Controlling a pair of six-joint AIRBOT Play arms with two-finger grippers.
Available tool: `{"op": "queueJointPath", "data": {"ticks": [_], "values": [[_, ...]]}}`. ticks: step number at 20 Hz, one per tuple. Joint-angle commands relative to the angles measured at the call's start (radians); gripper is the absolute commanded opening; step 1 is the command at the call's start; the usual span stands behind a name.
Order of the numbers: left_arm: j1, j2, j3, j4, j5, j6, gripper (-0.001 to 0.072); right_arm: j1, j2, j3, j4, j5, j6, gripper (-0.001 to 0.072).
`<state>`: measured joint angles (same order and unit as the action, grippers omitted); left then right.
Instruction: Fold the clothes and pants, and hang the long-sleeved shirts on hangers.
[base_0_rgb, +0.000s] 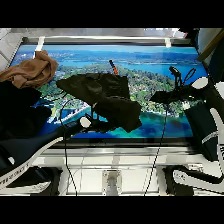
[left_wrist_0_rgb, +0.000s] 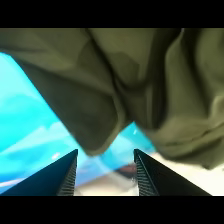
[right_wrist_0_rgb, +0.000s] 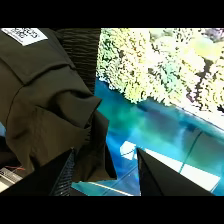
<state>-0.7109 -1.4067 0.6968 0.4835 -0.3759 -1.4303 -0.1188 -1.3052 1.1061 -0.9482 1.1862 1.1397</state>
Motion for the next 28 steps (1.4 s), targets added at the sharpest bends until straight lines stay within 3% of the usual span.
{"op": "queueJointPath", "data": {"ticks": [1,3,4,5,6,10,13,17,21,28], "values": [[-0.014,-0.015,-0.009,-0.048,0.102,-0.002,0.0430,0.001,0.000,0.001,0.000,0.000,0.000,0.0430],[-0.014,-0.015,-0.005,-0.067,0.146,-0.002,0.0413,0.001,0.000,0.001,0.001,-0.001,0.000,0.0429],[-0.014,-0.015,0.002,-0.066,0.157,-0.002,0.0306,0.001,0.000,0.001,0.001,-0.001,0.000,0.0430],[-0.014,-0.015,0.006,-0.066,0.156,0.000,0.0040,0.001,0.000,0.001,0.001,-0.001,0.000,0.0429],[-0.011,-0.014,0.010,-0.063,0.156,0.019,0.0013,0.001,0.000,0.001,0.001,-0.001,0.000,0.0430],[0.050,0.045,0.010,0.035,0.080,0.032,0.0012,0.001,0.000,0.001,0.001,-0.001,0.000,0.0430],[0.165,0.177,0.010,0.221,-0.166,0.032,0.0012,0.001,-0.026,0.001,0.044,-0.001,0.000,0.0430],[0.330,0.356,0.010,0.272,-0.425,0.032,0.0011,0.017,-0.167,0.001,0.231,-0.001,-0.042,0.0430],[0.394,0.417,0.010,0.272,-0.445,0.031,0.0012,0.110,-0.341,0.005,0.412,-0.090,-0.138,0.0431],[0.412,0.415,0.010,0.300,-0.468,0.003,0.0011,0.199,-0.489,0.104,0.440,-0.186,-0.135,0.0431]]}}
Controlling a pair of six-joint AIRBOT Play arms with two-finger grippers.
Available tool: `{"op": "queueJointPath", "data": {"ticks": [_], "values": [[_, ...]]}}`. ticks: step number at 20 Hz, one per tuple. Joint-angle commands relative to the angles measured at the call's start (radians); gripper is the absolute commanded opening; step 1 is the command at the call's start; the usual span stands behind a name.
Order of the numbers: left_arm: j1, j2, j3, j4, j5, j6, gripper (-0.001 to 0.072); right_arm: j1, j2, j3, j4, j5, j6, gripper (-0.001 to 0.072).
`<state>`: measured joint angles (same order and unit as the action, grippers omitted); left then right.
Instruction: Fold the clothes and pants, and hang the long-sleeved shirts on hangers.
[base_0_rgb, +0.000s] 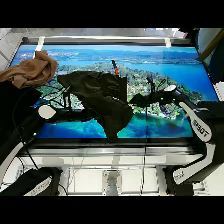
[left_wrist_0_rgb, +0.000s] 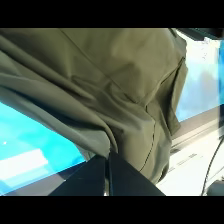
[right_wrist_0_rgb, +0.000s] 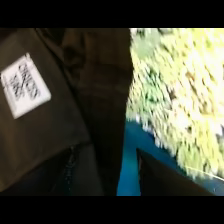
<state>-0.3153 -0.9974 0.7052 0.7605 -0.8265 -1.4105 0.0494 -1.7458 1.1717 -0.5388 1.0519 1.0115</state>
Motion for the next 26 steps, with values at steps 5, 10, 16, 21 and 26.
{"op": "queueJointPath", "data": {"ticks": [5,10,16,21,26], "values": [[0.077,0.006,0.001,0.041,-0.089,-0.029,0.0011,0.055,-0.119,0.159,0.029,-0.082,0.025,0.0431],[0.082,0.006,0.001,0.089,-0.102,-0.029,0.0012,0.057,-0.129,0.182,-0.057,-0.122,0.080,0.0429],[0.082,0.006,0.001,0.089,-0.102,-0.029,0.0012,0.072,-0.131,0.182,-0.084,-0.075,0.094,0.0331],[0.082,0.006,0.001,0.092,-0.102,-0.029,0.0012,0.123,-0.152,0.183,-0.092,-0.024,0.094,0.0308],[0.198,0.008,0.080,0.238,-0.200,-0.029,0.0011,0.064,-0.145,0.261,-0.109,0.140,0.095,0.0014]]}}
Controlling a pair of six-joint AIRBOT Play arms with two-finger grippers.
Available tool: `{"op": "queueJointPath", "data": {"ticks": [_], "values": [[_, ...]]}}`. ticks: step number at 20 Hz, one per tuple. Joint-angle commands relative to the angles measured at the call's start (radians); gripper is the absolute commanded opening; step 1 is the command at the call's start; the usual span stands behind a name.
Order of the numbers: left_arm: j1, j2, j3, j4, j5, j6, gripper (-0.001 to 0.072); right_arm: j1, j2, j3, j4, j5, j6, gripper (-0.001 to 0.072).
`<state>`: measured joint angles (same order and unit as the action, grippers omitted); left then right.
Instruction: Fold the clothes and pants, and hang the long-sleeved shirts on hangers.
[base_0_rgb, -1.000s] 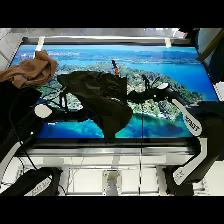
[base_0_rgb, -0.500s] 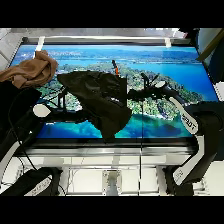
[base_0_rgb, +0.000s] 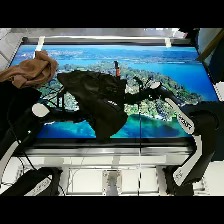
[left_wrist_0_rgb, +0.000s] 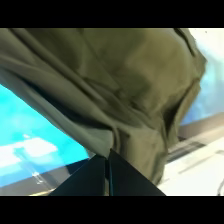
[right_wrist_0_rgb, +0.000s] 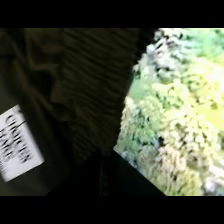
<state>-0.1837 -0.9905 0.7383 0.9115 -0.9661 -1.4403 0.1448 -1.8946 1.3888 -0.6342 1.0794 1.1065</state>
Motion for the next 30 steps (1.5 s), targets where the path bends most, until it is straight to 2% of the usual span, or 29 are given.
{"op": "queueJointPath", "data": {"ticks": [1,4,7,12,16,18,19,20,21,22,23,25,27,28,30], "values": [[0.110,0.000,0.086,0.136,-0.079,0.001,0.0012,-0.060,0.012,0.074,-0.032,0.167,0.000,0.0014],[0.216,-0.010,0.222,0.314,-0.102,0.014,0.0011,-0.146,0.063,0.138,-0.062,0.260,0.008,0.0014],[0.233,-0.061,0.322,0.455,-0.122,0.038,0.0011,-0.185,0.122,0.158,-0.100,0.266,0.021,0.0014],[0.233,-0.254,0.346,0.455,-0.102,0.061,0.0012,-0.131,0.126,0.156,-0.252,0.256,0.068,0.0014],[0.233,-0.398,0.369,0.484,0.073,0.048,0.0012,-0.116,0.126,0.157,-0.330,0.216,0.117,0.0014],[0.233,-0.450,0.414,0.495,0.130,0.006,0.0013,-0.119,0.126,0.157,-0.333,0.201,0.117,0.0016],[0.233,-0.470,0.446,0.495,0.135,0.004,0.0014,-0.119,0.126,0.157,-0.332,0.195,0.117,0.0069],[0.233,-0.480,0.476,0.494,0.132,-0.009,0.0097,-0.119,0.127,0.157,-0.330,0.195,0.117,0.0316],[0.233,-0.478,0.506,0.494,0.124,-0.028,0.0524,-0.119,0.127,0.163,-0.332,0.219,0.126,0.0605],[0.235,-0.470,0.538,0.496,0.100,-0.040,0.0709,-0.126,0.127,0.176,-0.334,0.265,0.138,0.0648],[0.245,-0.451,0.570,0.495,0.055,-0.040,0.0706,-0.135,0.129,0.193,-0.340,0.320,0.141,0.0647],[0.263,-0.375,0.580,0.495,-0.026,-0.041,0.0705,-0.168,0.149,0.224,-0.351,0.428,0.142,0.0588],[0.283,-0.283,0.555,0.505,-0.150,-0.037,0.0705,-0.218,0.203,0.223,-0.376,0.454,0.142,0.0588],[0.295,-0.229,0.505,0.510,-0.194,-0.037,0.0705,-0.243,0.232,0.221,-0.386,0.461,0.142,0.0588],[0.330,-0.072,0.280,0.509,-0.202,-0.048,0.0705,-0.298,0.313,0.164,-0.392,0.473,0.130,0.0588]]}}
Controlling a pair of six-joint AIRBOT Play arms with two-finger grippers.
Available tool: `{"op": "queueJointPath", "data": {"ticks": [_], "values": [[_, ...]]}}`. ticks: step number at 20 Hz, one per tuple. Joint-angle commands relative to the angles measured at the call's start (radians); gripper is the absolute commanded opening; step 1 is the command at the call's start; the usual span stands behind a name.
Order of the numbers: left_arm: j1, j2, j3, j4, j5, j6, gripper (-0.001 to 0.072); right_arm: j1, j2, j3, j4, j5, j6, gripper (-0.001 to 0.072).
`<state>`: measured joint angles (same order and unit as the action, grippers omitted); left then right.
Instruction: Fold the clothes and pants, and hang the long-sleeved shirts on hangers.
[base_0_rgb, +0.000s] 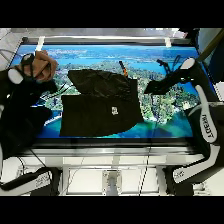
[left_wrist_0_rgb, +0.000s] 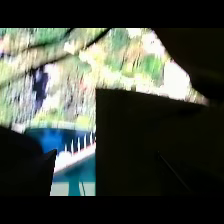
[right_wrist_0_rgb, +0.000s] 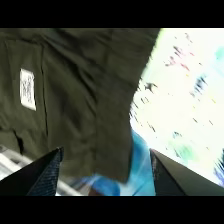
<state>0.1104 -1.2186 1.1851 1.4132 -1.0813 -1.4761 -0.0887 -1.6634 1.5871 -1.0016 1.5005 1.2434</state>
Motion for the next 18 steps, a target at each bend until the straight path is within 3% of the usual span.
{"op": "queueJointPath", "data": {"ticks": [1,4,7,9,13,16,18], "values": [[0.054,0.236,-0.298,0.003,-0.085,-0.053,0.0705,-0.091,0.135,-0.108,-0.023,0.046,-0.032,0.0589],[0.099,0.451,-0.636,-0.149,-0.087,-0.089,0.0705,-0.135,0.302,-0.430,0.013,-0.074,-0.072,0.0589],[0.135,0.554,-0.800,-0.317,-0.090,-0.148,0.0705,-0.136,0.439,-0.731,0.135,-0.249,-0.147,0.0589],[0.163,0.568,-0.858,-0.418,-0.073,-0.171,0.0705,-0.136,0.475,-0.837,0.222,-0.278,-0.201,0.0588],[0.188,0.569,-0.905,-0.459,0.079,-0.250,0.0703,-0.136,0.477,-0.884,0.277,-0.297,-0.244,0.0589],[0.199,0.569,-0.945,-0.456,0.119,-0.280,0.0592,-0.136,0.477,-0.884,0.295,-0.325,-0.244,0.0589],[0.199,0.569,-0.964,-0.457,0.159,-0.309,0.0592,-0.136,0.477,-0.884,0.306,-0.323,-0.244,0.0589]]}}
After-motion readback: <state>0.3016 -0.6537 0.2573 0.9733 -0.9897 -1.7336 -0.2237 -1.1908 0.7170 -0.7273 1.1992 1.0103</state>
